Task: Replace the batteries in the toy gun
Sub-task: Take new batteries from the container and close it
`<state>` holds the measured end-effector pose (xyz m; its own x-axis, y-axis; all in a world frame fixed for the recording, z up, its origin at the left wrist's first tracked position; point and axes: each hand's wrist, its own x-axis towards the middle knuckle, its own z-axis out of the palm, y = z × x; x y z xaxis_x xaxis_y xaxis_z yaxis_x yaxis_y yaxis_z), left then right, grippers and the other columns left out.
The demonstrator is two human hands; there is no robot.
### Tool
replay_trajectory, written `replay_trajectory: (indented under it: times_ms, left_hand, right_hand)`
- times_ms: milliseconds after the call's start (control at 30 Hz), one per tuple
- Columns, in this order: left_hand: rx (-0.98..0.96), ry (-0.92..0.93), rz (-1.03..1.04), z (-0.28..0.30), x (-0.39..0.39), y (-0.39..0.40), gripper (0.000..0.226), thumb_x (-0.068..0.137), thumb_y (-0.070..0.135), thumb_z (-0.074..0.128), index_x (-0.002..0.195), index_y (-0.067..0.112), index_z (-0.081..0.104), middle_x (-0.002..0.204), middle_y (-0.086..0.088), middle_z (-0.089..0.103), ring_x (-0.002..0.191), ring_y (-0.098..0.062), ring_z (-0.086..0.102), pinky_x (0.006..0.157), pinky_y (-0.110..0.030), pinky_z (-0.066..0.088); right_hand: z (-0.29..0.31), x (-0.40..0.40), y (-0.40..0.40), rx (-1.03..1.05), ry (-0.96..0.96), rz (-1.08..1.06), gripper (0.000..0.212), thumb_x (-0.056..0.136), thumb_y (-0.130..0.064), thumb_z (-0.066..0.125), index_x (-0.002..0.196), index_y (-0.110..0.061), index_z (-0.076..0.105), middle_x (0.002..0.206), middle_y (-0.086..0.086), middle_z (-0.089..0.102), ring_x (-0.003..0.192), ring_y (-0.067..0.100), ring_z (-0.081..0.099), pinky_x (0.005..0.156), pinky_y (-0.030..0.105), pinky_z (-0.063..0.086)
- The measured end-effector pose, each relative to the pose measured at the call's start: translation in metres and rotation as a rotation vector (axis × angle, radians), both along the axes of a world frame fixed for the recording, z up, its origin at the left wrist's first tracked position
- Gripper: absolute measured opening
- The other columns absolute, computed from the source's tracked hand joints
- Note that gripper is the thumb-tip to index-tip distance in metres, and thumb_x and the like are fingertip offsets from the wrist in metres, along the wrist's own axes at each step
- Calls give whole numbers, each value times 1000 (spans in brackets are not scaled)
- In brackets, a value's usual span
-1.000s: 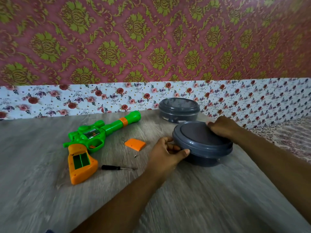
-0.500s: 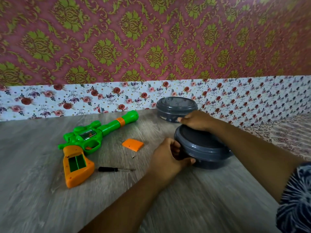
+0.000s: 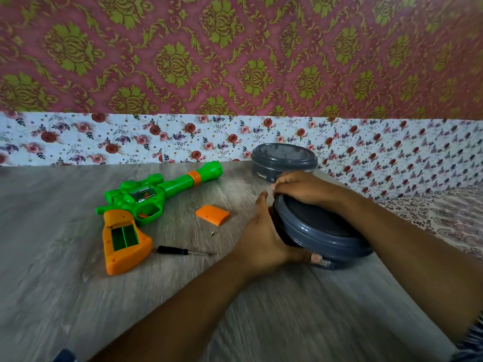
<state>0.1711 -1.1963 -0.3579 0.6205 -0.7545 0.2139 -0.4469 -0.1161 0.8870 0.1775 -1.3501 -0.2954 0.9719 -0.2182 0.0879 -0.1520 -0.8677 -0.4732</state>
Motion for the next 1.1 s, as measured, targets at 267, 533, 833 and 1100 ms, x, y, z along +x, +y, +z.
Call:
replay_trajectory:
  times_ms: [267, 533, 833, 1100]
  left_hand:
    - [-54, -22, 23, -8, 6, -1, 90, 41, 48, 86, 119, 37, 43, 122, 16, 58, 111, 0, 57, 97, -34, 49]
    - [-29, -68, 39, -5, 7, 1, 91, 40, 54, 84, 119, 23, 52, 115, 10, 65, 105, -6, 62, 92, -38, 51]
    - [165, -280, 65, 2, -2, 6, 87, 61, 47, 82, 133, 26, 38, 136, 1, 45, 125, -13, 45, 96, -17, 37]
    - [180, -544, 104, 2, 6, 17, 56, 64, 54, 76, 108, 26, 56, 145, 3, 28, 138, -10, 24, 107, -18, 24]
  right_hand:
    - [1, -1, -2, 77, 6, -16, 33, 91, -44, 47, 73, -17, 54, 72, 8, 52, 69, 19, 52, 72, 31, 38]
    - [14, -4, 0, 243, -120, -64, 29, 91, -30, 50, 67, -17, 56, 68, 7, 55, 67, 21, 54, 75, 34, 44]
    - [26, -42, -46, 491, -329, -418, 56, 96, -50, 29, 105, -3, 59, 98, 13, 60, 96, 28, 59, 96, 37, 41]
    - [-2, -78, -109, 776, -208, -830, 72, 91, -59, 27, 125, 1, 47, 127, 18, 53, 117, 36, 49, 106, 50, 35]
